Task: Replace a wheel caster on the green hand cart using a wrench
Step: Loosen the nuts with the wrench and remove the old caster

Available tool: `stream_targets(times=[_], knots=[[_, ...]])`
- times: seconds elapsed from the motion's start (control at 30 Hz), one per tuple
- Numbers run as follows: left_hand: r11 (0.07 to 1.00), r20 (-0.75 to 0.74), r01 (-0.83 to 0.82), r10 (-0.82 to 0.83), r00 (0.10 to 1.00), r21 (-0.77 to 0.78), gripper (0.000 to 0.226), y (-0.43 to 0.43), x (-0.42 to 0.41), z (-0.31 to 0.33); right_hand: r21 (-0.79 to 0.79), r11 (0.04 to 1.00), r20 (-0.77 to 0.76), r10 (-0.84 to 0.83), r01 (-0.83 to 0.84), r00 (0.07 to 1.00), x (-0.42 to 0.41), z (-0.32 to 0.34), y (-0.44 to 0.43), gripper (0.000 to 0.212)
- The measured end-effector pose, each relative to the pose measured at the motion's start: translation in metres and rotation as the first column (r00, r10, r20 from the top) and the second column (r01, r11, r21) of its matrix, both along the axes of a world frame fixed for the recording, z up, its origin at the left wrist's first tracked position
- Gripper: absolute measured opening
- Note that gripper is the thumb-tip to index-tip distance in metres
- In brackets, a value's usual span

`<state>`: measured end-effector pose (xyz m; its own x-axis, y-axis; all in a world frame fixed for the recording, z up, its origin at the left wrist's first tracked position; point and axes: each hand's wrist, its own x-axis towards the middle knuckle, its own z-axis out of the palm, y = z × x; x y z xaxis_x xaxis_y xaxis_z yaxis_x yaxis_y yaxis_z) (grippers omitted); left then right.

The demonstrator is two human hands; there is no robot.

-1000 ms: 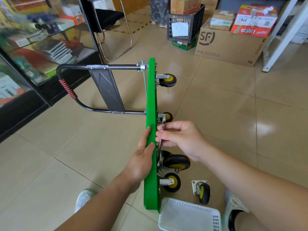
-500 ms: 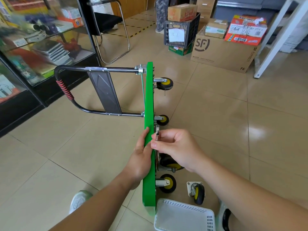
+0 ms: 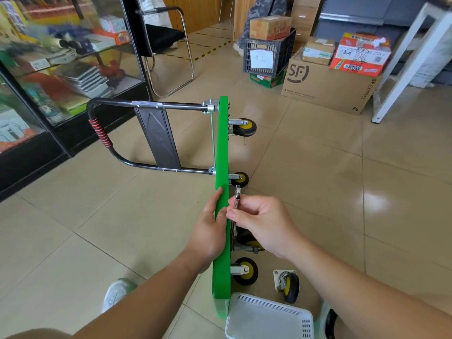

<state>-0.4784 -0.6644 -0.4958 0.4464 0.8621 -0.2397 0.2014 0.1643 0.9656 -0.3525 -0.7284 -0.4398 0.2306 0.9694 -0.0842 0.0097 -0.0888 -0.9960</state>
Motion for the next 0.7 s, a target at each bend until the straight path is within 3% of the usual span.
stream_targets(times=[0.17, 0.4, 0.7], knots=[[0.999, -0.007, -0.025, 0.025, 1.000, 0.020, 0.046, -0.001, 0.001, 0.004, 0.045, 0.999, 0.030, -0.004, 0.002, 1.000, -0.006, -0.002, -0.006, 0.041], [1.000, -0.035, -0.018, 0.018, 0.999, 0.012, 0.045, -0.001, 0.001, 0.002, 0.086, 0.996, 0.081, -0.045, 0.038, 0.996, -0.010, -0.001, -0.020, 0.026], [1.000, -0.064, -0.015, 0.015, 0.998, -0.004, 0.051, 0.000, 0.003, 0.002, 0.125, 0.986, 0.089, -0.124, 0.113, 0.988, -0.022, -0.015, -0.042, 0.024]])
